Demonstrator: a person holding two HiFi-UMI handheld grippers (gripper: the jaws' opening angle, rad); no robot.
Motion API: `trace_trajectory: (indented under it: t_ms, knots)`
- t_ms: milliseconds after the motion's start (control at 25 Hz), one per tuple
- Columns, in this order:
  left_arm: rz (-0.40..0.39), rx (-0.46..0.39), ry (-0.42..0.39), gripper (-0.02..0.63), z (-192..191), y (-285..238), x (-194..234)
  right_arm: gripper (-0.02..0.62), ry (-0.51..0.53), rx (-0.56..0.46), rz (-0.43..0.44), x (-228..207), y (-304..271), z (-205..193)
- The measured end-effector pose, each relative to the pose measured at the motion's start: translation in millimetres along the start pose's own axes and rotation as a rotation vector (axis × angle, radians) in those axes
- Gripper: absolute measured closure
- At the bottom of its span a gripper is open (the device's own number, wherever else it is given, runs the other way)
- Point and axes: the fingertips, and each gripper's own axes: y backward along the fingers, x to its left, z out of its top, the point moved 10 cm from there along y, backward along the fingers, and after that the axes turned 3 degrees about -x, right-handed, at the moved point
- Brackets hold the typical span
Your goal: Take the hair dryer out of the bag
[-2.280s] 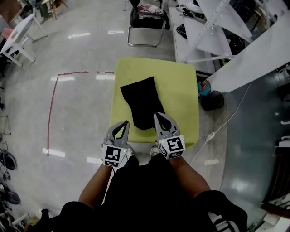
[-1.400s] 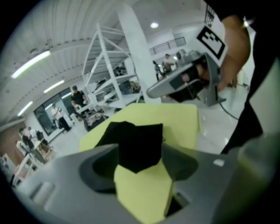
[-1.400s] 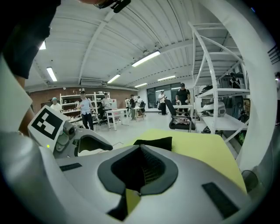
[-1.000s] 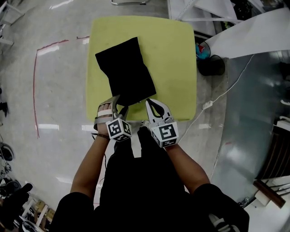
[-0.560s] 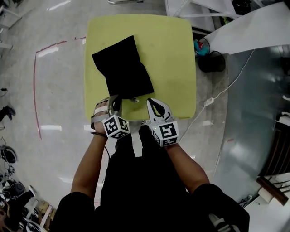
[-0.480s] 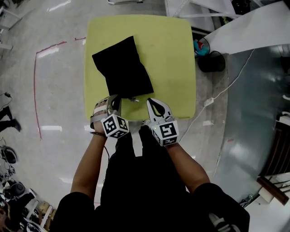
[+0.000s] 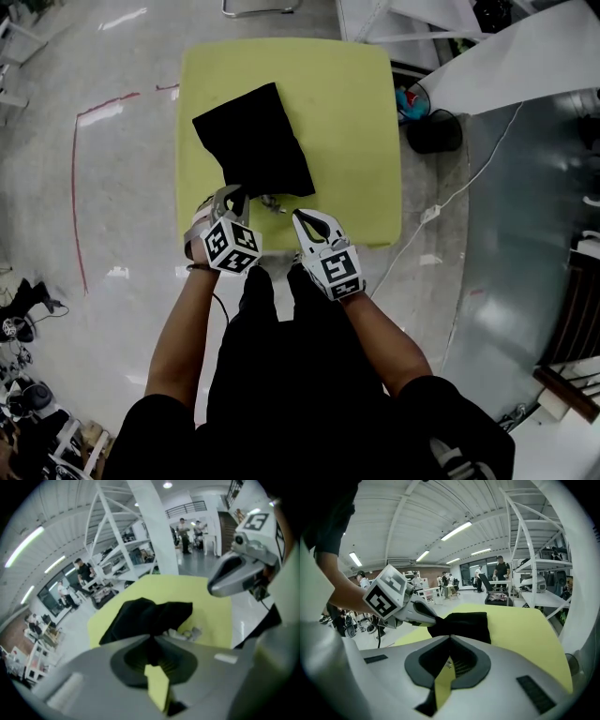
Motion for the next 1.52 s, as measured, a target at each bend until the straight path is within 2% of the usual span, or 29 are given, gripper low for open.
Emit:
trace_trajectory:
  t_ms: [280,720,760,840,880,1080,1320,1520]
  knots:
    - [-0.028,-0.035,0.098,0.583,8.9,-1.8,15.8,0.589,0.024,0.076,0.047,13.5,-26.1,-4.4]
    - [-0.077,-0.083,0.158,0.583,10.8,-3.7,35.7,0.584,-0.051,0.208,0.0,19.3,-91.7,-8.1]
    - [-0.082,-0.088,0.16,0.583,10.3,-4.7,38.5,0.563,-0.06,0.219,-0.013,18.2,-96.8,-8.1]
    - [-0.092,-0.097,0.162,0.583,8.9,-6.2,44.0,0.433,-0.079,0.246,-0.048,15.8,-106.7,-8.4]
    - [-0.097,-0.1,0.162,0.583,8.1,-6.6,46.5,0.403,-0.09,0.255,-0.063,14.8,-111.3,-8.5]
    - [-0.118,-0.107,0.153,0.584,10.6,-10.8,57.0,0.391,-0.119,0.285,-0.125,6.1,-130.2,-3.3]
    - [-0.133,-0.118,0.15,0.583,12.5,-16.5,63.7,0.371,-0.144,0.275,-0.206,1.9,-136.5,-3.6]
    - [-0.151,-0.126,0.152,0.584,8.5,-17.6,65.2,0.36,-0.167,0.302,-0.207,4.3,-140.6,-3.2]
